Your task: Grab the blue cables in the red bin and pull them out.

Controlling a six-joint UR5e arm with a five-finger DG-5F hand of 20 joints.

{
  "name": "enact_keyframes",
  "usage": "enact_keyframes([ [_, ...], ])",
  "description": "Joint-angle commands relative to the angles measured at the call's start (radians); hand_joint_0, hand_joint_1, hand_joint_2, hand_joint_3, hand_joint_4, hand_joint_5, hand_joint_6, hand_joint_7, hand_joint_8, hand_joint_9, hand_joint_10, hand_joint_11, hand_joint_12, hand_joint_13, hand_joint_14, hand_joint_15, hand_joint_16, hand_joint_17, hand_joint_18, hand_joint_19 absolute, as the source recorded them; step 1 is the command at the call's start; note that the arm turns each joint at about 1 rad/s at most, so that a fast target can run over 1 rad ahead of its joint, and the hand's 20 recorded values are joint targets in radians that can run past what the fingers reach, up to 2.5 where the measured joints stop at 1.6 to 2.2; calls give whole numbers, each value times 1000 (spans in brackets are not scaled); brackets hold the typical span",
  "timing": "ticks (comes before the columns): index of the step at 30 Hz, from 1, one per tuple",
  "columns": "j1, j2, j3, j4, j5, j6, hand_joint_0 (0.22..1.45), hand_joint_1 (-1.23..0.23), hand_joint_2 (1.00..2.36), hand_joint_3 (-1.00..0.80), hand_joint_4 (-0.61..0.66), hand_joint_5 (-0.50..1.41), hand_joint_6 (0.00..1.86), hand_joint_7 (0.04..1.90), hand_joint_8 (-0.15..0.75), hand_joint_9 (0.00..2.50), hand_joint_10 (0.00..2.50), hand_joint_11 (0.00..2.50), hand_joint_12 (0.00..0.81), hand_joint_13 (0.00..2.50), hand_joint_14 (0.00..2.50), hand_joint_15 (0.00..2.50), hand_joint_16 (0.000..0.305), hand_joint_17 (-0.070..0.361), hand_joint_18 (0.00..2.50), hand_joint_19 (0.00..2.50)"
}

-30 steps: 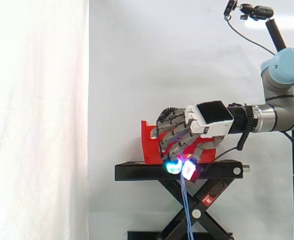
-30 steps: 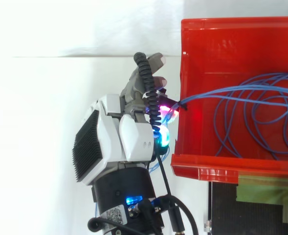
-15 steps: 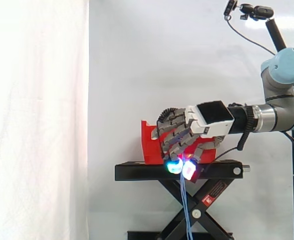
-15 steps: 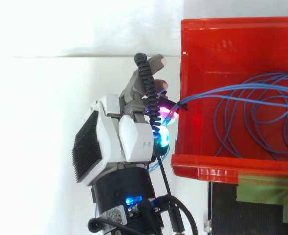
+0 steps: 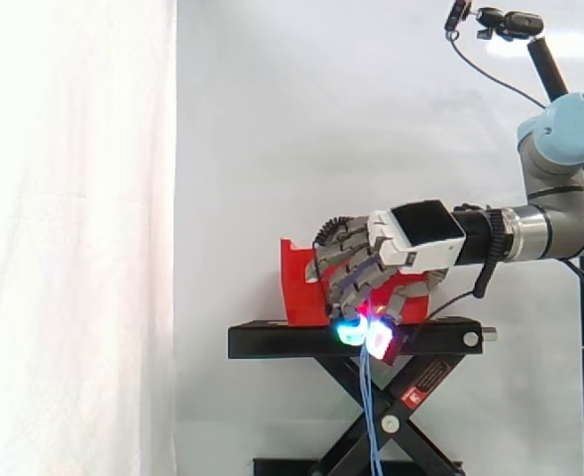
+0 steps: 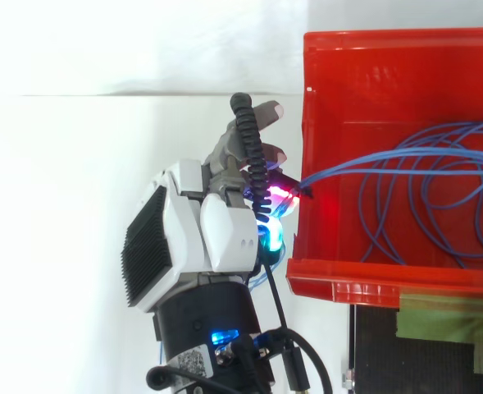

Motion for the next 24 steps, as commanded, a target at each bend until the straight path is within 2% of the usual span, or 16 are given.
enact_keyframes([
  [1,0,1,10,-3,0,4,861,-814,1000,-1000,55,1078,708,799,215,1010,24,717,328,680,18,433,41,92,546,542],
  [4,0,0,15,-6,0,4,859,-815,1000,-1000,52,1084,683,779,214,1002,24,699,326,673,17,438,41,93,542,546],
  [7,0,0,15,-6,0,4,856,-818,1000,-1000,54,1111,522,829,212,985,21,688,328,671,17,436,41,93,540,552],
  [10,1,0,15,-5,0,4,854,-825,1000,-1000,53,1116,482,850,211,986,22,694,327,672,18,431,41,93,539,550],
  [24,1,0,15,-6,0,4,860,-819,1000,-1000,53,1108,526,874,209,984,24,680,326,677,17,429,41,93,544,544],
])
